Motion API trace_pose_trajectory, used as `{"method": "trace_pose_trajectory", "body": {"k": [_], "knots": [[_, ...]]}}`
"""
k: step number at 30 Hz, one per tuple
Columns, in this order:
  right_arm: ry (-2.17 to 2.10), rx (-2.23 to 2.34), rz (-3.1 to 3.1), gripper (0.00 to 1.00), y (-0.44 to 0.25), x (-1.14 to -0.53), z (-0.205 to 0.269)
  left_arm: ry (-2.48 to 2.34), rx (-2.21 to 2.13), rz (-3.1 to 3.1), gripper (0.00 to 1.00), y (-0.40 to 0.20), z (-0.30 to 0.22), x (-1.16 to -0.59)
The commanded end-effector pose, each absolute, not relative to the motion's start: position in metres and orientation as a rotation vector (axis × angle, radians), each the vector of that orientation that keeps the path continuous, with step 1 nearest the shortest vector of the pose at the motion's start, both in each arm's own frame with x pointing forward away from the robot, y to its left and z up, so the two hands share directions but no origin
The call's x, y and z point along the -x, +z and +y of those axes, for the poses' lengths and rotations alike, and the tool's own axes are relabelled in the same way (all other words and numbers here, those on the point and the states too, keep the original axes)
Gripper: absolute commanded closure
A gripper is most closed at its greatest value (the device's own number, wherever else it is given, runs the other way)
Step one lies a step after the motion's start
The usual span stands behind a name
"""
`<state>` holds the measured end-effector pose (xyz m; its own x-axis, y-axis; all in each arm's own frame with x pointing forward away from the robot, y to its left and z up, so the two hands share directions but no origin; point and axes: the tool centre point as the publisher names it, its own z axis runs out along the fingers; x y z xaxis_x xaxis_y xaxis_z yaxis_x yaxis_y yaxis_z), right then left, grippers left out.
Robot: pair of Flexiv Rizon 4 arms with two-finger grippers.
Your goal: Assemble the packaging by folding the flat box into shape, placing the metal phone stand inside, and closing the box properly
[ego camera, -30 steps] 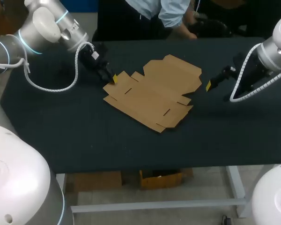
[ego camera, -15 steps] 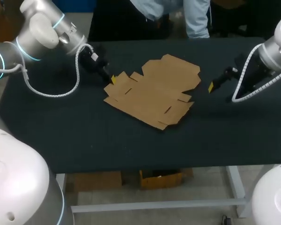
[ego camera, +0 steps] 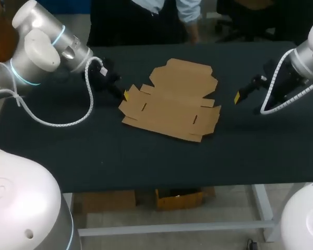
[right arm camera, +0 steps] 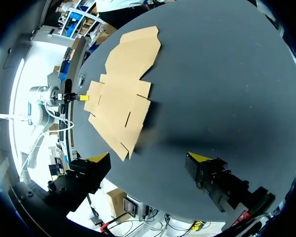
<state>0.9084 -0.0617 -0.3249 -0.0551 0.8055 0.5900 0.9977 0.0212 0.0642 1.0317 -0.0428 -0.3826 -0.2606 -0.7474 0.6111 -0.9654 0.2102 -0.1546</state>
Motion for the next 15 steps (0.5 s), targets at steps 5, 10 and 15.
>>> {"method": "trace_pose_trajectory", "body": {"k": [5, 10, 15], "knots": [[-0.663, 1.830, -1.910, 0.00, -0.325, -0.910, -0.066, 0.883, -1.757, -2.035, 1.00, -0.373, -0.041, -0.996], [-0.658, 1.834, -1.903, 0.00, -0.328, -0.910, -0.068, 0.917, -1.776, -2.004, 1.00, -0.372, -0.039, -0.984], [-0.653, 1.833, -1.901, 0.00, -0.329, -0.910, -0.068, 0.907, -1.781, -1.987, 1.00, -0.375, -0.038, -0.979]]}}
